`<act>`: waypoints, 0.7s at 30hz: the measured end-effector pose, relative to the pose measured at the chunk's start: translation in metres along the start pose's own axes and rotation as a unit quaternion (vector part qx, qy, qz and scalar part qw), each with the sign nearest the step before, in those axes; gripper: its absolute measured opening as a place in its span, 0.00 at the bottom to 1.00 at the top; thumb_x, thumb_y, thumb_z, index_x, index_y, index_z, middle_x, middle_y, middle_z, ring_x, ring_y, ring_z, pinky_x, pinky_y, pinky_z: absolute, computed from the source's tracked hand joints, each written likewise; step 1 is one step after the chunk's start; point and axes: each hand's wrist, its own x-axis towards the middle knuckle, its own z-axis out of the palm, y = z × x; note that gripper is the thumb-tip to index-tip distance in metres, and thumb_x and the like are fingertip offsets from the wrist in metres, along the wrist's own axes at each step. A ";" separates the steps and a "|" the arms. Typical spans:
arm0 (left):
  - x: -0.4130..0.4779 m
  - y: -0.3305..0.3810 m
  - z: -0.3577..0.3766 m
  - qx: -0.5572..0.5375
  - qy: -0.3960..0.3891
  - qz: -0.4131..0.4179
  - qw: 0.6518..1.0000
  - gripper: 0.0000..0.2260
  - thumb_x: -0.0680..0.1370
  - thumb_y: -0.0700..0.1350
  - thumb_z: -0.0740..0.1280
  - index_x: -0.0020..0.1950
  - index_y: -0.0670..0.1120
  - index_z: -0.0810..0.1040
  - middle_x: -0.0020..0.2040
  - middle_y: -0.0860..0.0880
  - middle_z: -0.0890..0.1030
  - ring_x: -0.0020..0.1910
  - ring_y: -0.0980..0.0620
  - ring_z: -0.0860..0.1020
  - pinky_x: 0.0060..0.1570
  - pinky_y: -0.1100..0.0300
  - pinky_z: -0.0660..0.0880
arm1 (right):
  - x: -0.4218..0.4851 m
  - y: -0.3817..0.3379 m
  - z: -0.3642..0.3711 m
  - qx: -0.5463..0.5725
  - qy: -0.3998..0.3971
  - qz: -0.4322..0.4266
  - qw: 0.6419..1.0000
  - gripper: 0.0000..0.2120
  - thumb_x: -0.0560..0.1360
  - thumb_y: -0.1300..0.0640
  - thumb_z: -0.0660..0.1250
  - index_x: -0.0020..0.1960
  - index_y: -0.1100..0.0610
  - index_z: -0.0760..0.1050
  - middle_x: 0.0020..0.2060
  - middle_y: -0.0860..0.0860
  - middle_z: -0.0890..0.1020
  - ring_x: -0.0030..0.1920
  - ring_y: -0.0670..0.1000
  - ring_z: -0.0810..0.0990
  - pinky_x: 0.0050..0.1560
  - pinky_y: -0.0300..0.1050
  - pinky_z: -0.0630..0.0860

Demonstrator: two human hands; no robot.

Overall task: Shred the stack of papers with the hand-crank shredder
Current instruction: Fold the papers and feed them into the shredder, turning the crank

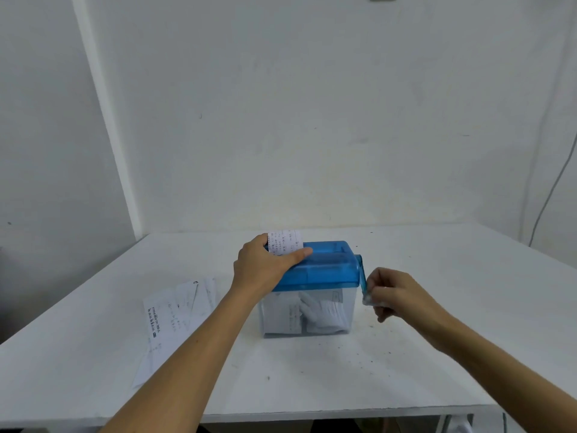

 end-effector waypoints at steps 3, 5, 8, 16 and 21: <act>-0.001 0.002 -0.001 -0.001 -0.001 0.006 1.000 0.25 0.65 0.67 0.77 0.54 0.55 0.77 0.49 0.61 0.78 0.50 0.58 0.77 0.47 0.58 0.79 | -0.013 -0.017 -0.019 -0.045 -0.017 -0.060 0.997 0.06 0.72 0.65 0.71 0.46 0.59 0.76 0.44 0.55 0.81 0.37 0.47 0.79 0.41 0.39 0.78; -0.002 0.003 -0.002 -0.004 -0.001 0.011 1.000 0.23 0.65 0.66 0.77 0.53 0.55 0.78 0.47 0.63 0.78 0.47 0.60 0.77 0.44 0.62 0.76 | -0.013 -0.029 -0.032 -0.030 0.010 -0.100 0.995 0.07 0.73 0.65 0.73 0.47 0.59 0.77 0.43 0.54 0.83 0.38 0.48 0.82 0.42 0.40 0.79; -0.002 0.003 -0.003 -0.005 -0.003 0.020 1.000 0.25 0.65 0.65 0.77 0.55 0.55 0.76 0.49 0.63 0.77 0.49 0.59 0.76 0.43 0.64 0.75 | 0.004 -0.046 -0.045 -0.007 0.054 -0.140 0.989 0.08 0.74 0.58 0.74 0.51 0.56 0.78 0.45 0.52 0.85 0.43 0.50 0.83 0.45 0.44 0.82; 0.002 -0.003 -0.002 -0.014 -0.014 0.018 1.000 0.35 0.65 0.66 0.77 0.66 0.50 0.77 0.62 0.57 0.78 0.55 0.55 0.75 0.44 0.68 0.74 | 0.083 -0.040 -0.018 0.010 0.165 -0.121 0.979 0.06 0.80 0.56 0.66 0.56 0.52 0.74 0.50 0.50 0.81 0.49 0.50 0.81 0.41 0.42 0.79; 0.003 -0.004 -0.001 0.005 -0.019 0.007 1.000 0.41 0.61 0.73 0.74 0.66 0.51 0.75 0.63 0.56 0.78 0.59 0.53 0.76 0.57 0.52 0.80 | 0.103 -0.004 0.011 -0.002 0.146 -0.047 0.988 0.07 0.83 0.56 0.59 0.53 0.58 0.74 0.49 0.56 0.81 0.45 0.51 0.80 0.39 0.40 0.76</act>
